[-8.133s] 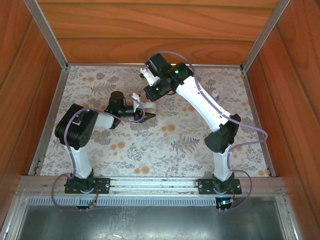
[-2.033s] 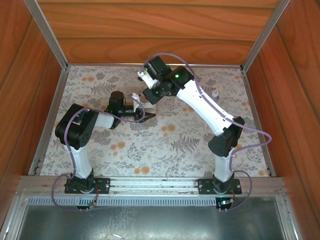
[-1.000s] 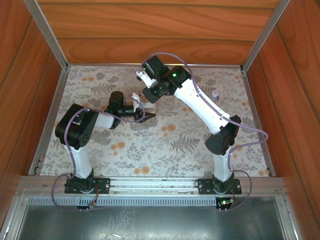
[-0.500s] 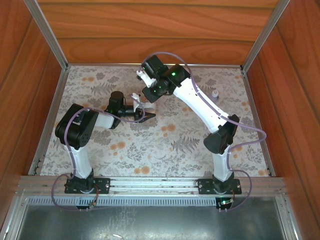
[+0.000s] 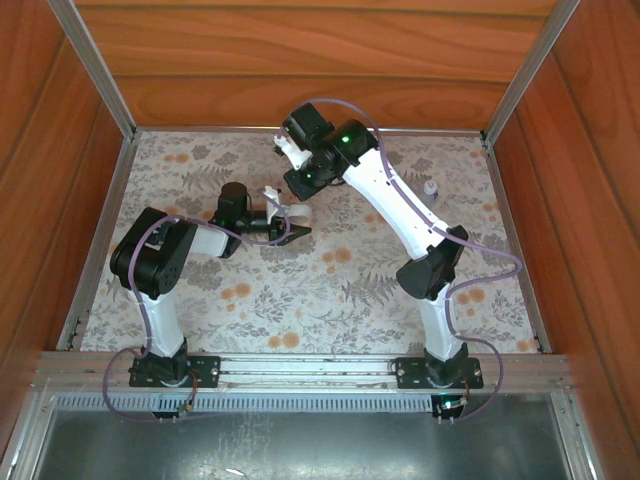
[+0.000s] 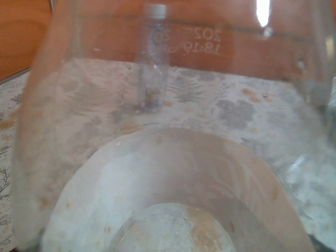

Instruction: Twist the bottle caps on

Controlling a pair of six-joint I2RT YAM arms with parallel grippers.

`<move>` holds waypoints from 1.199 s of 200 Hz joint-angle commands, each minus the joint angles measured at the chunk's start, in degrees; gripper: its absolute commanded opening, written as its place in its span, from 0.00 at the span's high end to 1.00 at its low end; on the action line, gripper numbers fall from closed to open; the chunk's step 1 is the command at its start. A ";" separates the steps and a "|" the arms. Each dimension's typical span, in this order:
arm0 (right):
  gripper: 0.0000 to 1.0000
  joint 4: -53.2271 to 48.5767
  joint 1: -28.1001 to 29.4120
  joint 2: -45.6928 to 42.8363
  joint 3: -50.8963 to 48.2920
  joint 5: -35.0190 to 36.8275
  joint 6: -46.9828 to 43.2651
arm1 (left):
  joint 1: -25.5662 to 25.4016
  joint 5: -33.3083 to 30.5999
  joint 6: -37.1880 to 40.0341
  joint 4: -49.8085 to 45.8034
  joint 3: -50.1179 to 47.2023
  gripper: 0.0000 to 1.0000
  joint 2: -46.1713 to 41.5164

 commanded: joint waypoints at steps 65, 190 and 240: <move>0.67 -4.02 0.19 1.96 -0.50 -1.92 0.32 | -0.49 1.43 -1.27 -5.66 -0.85 0.42 2.59; 0.64 -5.77 0.89 3.22 0.26 -0.38 -0.60 | -0.47 1.57 -1.48 -5.65 -0.59 0.42 2.70; 0.64 -6.74 0.72 4.73 2.85 -0.56 -0.49 | -0.44 1.69 -0.99 -5.65 -0.76 0.42 2.54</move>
